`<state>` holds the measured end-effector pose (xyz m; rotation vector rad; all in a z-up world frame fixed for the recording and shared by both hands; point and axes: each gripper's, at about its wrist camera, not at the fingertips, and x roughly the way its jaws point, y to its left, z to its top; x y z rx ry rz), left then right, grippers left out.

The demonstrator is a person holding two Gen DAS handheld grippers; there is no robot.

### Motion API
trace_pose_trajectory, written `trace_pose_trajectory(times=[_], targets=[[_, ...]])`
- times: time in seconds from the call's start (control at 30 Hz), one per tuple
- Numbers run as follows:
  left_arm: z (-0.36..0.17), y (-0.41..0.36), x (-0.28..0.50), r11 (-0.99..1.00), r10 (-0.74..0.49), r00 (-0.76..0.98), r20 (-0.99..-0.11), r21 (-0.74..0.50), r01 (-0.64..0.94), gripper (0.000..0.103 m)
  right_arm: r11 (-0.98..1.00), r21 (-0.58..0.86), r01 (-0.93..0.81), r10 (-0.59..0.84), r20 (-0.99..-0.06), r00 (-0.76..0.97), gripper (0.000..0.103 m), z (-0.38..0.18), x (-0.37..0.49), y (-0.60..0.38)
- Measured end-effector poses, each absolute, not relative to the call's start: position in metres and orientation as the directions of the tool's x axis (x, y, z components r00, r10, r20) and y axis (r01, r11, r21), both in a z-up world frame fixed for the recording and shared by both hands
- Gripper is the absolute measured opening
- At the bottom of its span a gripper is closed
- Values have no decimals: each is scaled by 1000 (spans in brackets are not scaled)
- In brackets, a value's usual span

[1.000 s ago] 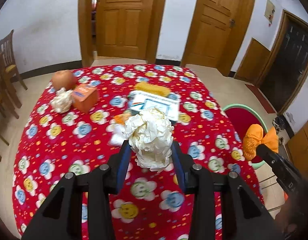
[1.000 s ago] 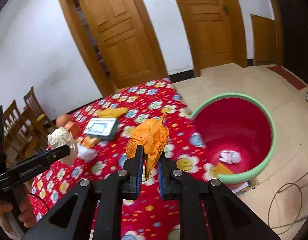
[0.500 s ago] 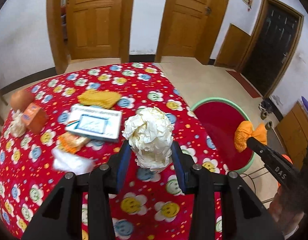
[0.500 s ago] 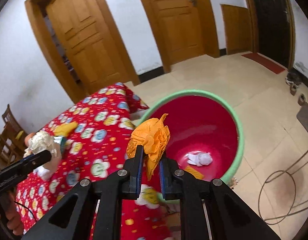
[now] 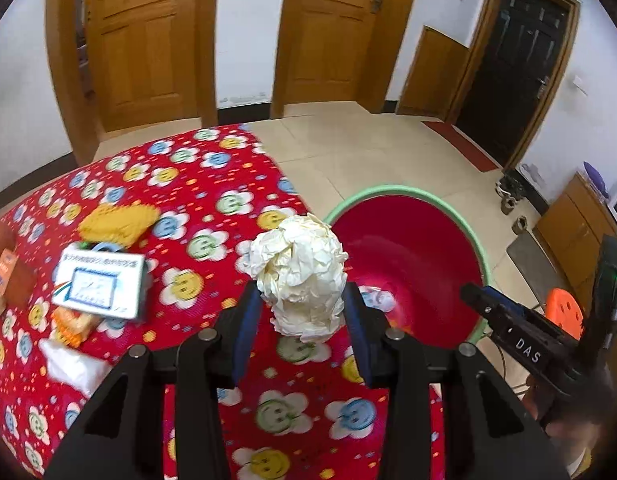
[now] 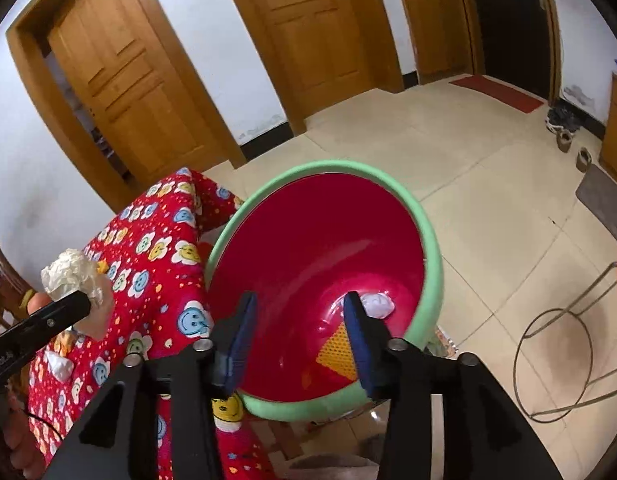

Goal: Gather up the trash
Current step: 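Open the right tool to drop the cloth while the left tool drops the tissue into the bin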

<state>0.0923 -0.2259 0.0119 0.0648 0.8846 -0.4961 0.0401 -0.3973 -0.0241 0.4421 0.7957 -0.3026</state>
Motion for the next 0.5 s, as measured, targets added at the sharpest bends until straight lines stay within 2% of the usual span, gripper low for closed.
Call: trace_pose_trajectory(times=[0.13,0.4,0.5], targets=[[11,-245,92,866,-413,513,-753,-149,478,41,854,268,445,-111,-742,661,58,-22,30,-405],[2,-282,90,826,-455,469,-757,-162,539,42,836,257,485,-145,-749,647,63,-23,12,-416],[0,-293,90,817,-462,463,-756,-159,554,52,829,257,496,-155,-748,646,65,-23,8,-420]])
